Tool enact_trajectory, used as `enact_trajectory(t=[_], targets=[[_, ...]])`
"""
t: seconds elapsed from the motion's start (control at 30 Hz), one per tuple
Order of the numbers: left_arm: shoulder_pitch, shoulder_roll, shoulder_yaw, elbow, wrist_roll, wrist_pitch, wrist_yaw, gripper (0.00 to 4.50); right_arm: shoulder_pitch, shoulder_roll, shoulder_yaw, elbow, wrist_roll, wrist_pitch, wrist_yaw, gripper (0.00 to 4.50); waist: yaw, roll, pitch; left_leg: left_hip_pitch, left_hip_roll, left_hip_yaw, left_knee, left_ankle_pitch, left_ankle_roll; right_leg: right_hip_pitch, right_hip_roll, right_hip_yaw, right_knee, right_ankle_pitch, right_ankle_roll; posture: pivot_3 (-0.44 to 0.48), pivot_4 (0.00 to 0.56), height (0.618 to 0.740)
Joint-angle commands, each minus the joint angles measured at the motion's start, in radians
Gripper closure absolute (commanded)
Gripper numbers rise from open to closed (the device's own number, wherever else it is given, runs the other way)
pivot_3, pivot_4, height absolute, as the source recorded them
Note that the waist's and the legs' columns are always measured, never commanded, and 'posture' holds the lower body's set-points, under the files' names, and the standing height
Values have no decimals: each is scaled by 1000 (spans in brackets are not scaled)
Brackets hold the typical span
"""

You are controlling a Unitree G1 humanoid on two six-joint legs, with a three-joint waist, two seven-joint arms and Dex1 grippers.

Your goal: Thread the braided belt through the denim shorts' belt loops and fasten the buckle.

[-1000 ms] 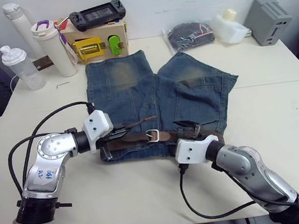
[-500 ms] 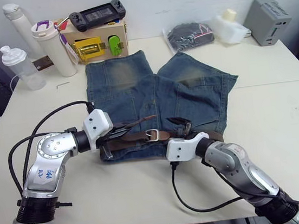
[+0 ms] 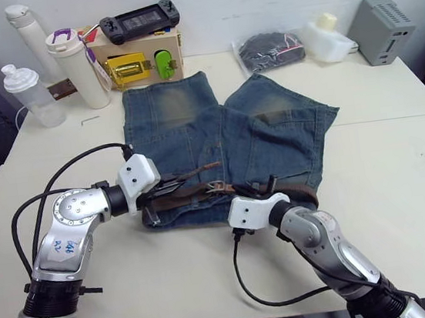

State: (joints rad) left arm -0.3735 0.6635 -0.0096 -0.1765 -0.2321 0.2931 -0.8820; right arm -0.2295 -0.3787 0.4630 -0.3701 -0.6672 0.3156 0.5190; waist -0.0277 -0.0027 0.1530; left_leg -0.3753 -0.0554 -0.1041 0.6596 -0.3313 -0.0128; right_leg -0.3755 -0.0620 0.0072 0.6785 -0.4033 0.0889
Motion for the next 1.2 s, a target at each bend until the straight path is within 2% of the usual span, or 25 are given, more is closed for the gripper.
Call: enact_trajectory(t=[0.03, 0.23, 0.43, 0.77, 1.2], targets=[[-17, 19, -9, 18, 33, -5, 11, 4500, -62, -41, -20, -33, -71, -79, -46, 4478, 0, 0, 0, 0, 0, 0, 0, 0, 0, 0, 0, 0, 0, 0, 0, 0, 150, 740], [-25, 32, -33, 59, 85, -8, 23, 4500, -118, -65, -30, -18, -107, -157, -94, 4478, 0, 0, 0, 0, 0, 0, 1, 0, 0, -1, 0, 0, 0, 0, 0, 0, 150, 740], [-39, 29, -32, 66, 95, -22, 22, 4500, -105, -66, -23, -5, -122, -185, -101, 4478, 0, 0, 0, 0, 0, 0, 2, 0, 0, -1, 0, 0, 1, 0, 0, 0, 150, 740], [-70, 81, -60, 88, 144, -99, -34, 4500, -115, -50, -35, 12, -115, -205, -114, 4478, 0, 0, 0, 0, 0, 0, 2, 0, 0, -1, 0, 0, 2, 0, 0, 0, 150, 740], [-178, 155, -135, 204, 319, -344, -44, 4500, -108, -40, -38, 7, -114, -216, -106, 4478, -1, 0, 0, 0, 0, 0, 2, 0, 0, -1, 0, -1, 2, 0, 0, 0, 150, 740]])
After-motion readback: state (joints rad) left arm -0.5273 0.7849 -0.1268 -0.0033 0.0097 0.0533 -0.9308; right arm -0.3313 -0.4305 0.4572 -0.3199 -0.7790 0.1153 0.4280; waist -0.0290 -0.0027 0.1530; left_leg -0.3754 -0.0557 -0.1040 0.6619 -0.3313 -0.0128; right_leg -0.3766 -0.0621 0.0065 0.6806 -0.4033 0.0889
